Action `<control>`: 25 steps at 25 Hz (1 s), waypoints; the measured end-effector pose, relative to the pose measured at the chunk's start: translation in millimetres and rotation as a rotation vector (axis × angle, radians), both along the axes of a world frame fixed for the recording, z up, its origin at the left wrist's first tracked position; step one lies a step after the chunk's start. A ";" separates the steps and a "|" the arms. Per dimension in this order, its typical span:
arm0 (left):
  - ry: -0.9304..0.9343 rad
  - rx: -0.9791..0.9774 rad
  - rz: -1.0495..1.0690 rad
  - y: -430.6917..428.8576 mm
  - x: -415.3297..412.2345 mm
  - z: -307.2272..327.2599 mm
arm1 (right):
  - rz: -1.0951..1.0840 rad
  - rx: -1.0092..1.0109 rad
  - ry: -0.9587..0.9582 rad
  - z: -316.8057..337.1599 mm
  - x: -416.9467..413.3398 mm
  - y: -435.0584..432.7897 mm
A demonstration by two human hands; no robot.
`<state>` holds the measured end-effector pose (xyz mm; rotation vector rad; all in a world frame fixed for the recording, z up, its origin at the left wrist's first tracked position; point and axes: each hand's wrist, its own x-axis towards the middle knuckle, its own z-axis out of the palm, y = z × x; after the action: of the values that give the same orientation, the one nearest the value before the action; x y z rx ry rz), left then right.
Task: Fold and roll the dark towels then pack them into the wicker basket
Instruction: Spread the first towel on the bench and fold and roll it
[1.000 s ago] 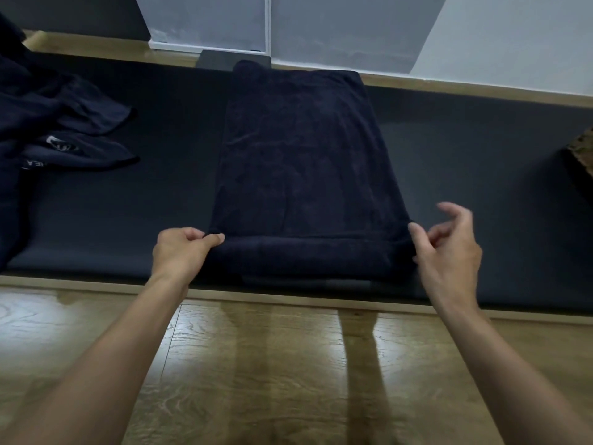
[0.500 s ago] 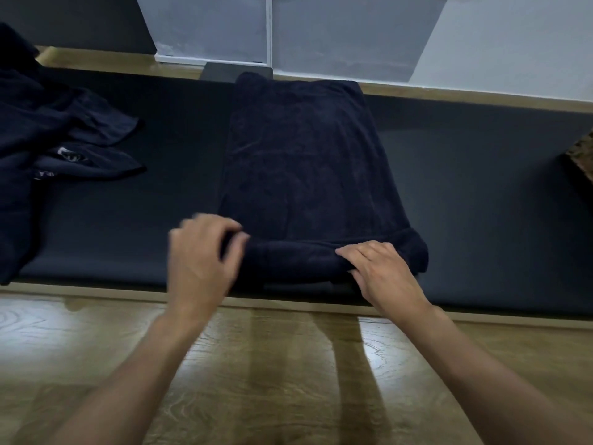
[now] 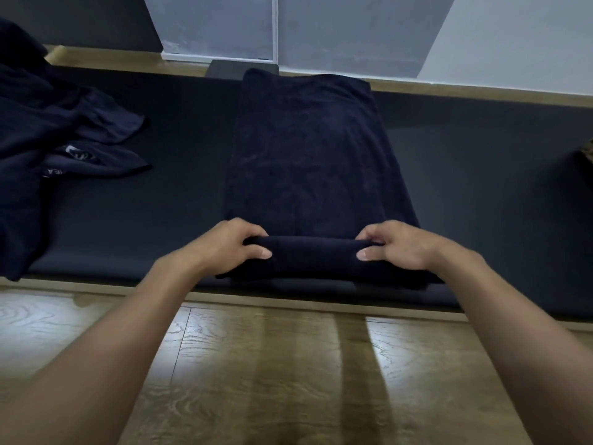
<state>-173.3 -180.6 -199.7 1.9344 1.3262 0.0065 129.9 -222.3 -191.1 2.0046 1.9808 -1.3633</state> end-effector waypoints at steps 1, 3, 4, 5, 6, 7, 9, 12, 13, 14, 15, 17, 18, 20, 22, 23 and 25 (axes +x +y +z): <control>0.002 -0.037 0.004 8.6 -0.8 -1.8 | -0.027 0.055 -0.022 -1.2 -0.5 6.2; 0.026 -0.063 0.043 20.5 -1.8 -6.4 | -0.004 0.439 -0.236 -9.5 -8.9 11.2; 0.031 -0.053 0.075 24.2 -2.5 -9.8 | 0.026 0.701 -0.338 -15.6 -16.1 6.0; 0.024 -0.033 0.116 25.6 -2.8 -13.5 | 0.080 0.889 -0.375 -23.9 -23.8 -6.2; 0.036 0.023 0.164 23.4 0.0 -15.7 | 0.142 0.958 -0.362 -33.9 -30.1 -21.6; 0.081 0.153 0.197 17.0 5.1 -18.7 | 0.193 0.920 -0.347 -45.4 -34.7 -36.2; 0.234 0.650 0.112 -3.9 16.6 -26.2 | 0.218 0.809 -0.376 -62.6 -32.7 -50.5; 0.284 1.030 -0.114 -34.9 21.2 -49.5 | 0.180 0.844 -0.475 -67.6 -28.9 -38.1; 0.307 1.008 -0.126 -43.0 21.8 -55.8 | 0.165 0.842 -0.513 -67.1 -30.9 -33.5; 0.356 0.964 -0.118 -48.3 23.0 -59.7 | 0.150 0.836 -0.550 -66.3 -32.8 -28.1; 0.408 0.917 -0.120 -50.6 24.3 -62.6 | 0.136 0.826 -0.588 -65.4 -33.9 -22.0; 0.468 0.895 -0.141 -45.5 24.9 -62.1 | 0.121 0.819 -0.668 -61.9 -35.7 -13.8; 0.466 0.896 -0.141 -39.3 25.1 -58.3 | 0.121 0.822 -0.703 -57.6 -35.8 -11.2; 0.423 0.832 -0.109 -28.6 24.7 -41.8 | 0.160 0.772 -0.720 -45.7 -35.2 -8.4; 0.377 0.646 -0.034 -23.6 24.5 -24.1 | 0.187 0.654 -0.613 -34.2 -31.9 -11.0; 0.347 0.558 0.000 -21.5 24.6 -18.2 | 0.166 0.566 -0.504 -27.6 -30.2 -11.5; 0.311 0.383 0.002 -8.8 24.0 -11.6 | 0.073 0.311 -0.271 -13.1 -24.8 -1.4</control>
<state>-149.4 -189.5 -211.3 2.3264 1.6229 -0.0436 105.1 -223.7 -204.1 2.0720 2.2158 -0.7565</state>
